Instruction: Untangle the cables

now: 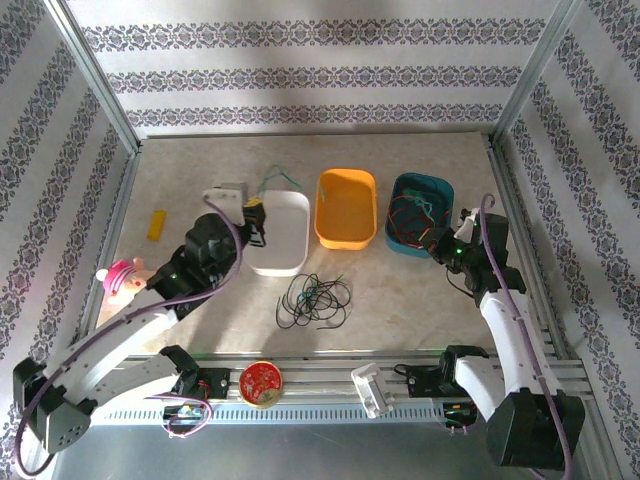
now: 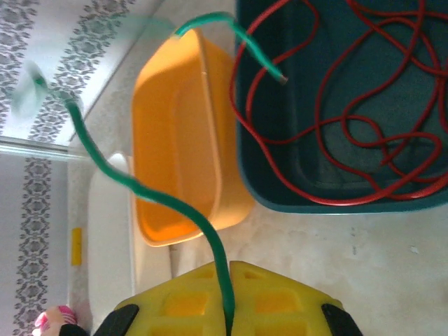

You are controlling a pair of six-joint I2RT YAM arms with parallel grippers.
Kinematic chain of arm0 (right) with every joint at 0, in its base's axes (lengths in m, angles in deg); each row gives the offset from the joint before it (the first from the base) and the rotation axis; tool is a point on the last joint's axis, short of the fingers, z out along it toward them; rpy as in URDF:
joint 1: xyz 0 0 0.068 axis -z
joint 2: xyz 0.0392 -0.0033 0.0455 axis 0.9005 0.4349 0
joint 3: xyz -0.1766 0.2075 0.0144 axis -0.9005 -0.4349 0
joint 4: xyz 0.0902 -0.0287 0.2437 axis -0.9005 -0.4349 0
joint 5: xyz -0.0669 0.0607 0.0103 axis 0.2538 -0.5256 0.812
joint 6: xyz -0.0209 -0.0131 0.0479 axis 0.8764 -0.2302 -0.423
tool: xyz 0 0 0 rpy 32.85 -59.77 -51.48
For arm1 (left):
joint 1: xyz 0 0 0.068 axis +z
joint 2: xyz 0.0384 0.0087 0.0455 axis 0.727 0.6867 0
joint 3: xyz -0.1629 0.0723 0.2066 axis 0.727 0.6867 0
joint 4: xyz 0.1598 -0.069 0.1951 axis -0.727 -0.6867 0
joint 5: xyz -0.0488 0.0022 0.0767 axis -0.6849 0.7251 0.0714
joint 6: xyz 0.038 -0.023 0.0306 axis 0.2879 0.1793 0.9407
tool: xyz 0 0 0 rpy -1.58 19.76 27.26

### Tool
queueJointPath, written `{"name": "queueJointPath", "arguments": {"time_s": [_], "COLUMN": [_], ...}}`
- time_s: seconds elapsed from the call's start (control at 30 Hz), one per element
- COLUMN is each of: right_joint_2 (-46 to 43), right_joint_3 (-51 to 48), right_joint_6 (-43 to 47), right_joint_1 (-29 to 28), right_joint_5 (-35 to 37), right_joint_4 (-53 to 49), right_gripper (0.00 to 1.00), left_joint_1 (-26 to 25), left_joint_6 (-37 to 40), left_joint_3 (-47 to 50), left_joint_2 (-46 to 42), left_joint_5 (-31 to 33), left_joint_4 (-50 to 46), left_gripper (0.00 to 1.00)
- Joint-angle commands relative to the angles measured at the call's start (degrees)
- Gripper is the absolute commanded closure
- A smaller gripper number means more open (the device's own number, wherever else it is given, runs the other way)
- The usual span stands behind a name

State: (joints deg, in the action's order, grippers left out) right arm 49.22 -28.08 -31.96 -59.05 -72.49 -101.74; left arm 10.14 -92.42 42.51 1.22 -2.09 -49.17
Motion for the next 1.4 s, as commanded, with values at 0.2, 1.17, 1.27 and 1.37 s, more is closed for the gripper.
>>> {"name": "queueJointPath", "arguments": {"time_s": [0.2, 1.17, 1.27, 1.37], "right_joint_2": [9.3, 34.8, 28.9, 22.3], "right_joint_3": [8.6, 22.3, 21.5, 19.7], "right_joint_6": [0.9, -6.6, -4.8, -3.3], "right_joint_1": [-10.2, -23.5, -23.2, -22.9], "right_joint_5": [-2.3, 12.0, 13.8, 15.5], "right_joint_4": [3.5, 15.4, 14.4, 13.6], "right_gripper": [1.0, 0.5, 0.5, 0.5], "left_joint_1": [3.5, 2.2, 1.3, 0.9], "left_joint_6": [-5.9, -10.4, -10.6, -12.4], "left_joint_3": [4.6, 2.5, 0.4, -2.7], "left_joint_2": [-6.5, 3.4, 7.4, 13.0], "left_joint_5": [6.2, -5.3, -6.0, -6.6], "left_joint_4": [-5.9, -4.4, -3.1, -2.0], "left_gripper": [1.0, 1.0, 1.0, 1.0]}}
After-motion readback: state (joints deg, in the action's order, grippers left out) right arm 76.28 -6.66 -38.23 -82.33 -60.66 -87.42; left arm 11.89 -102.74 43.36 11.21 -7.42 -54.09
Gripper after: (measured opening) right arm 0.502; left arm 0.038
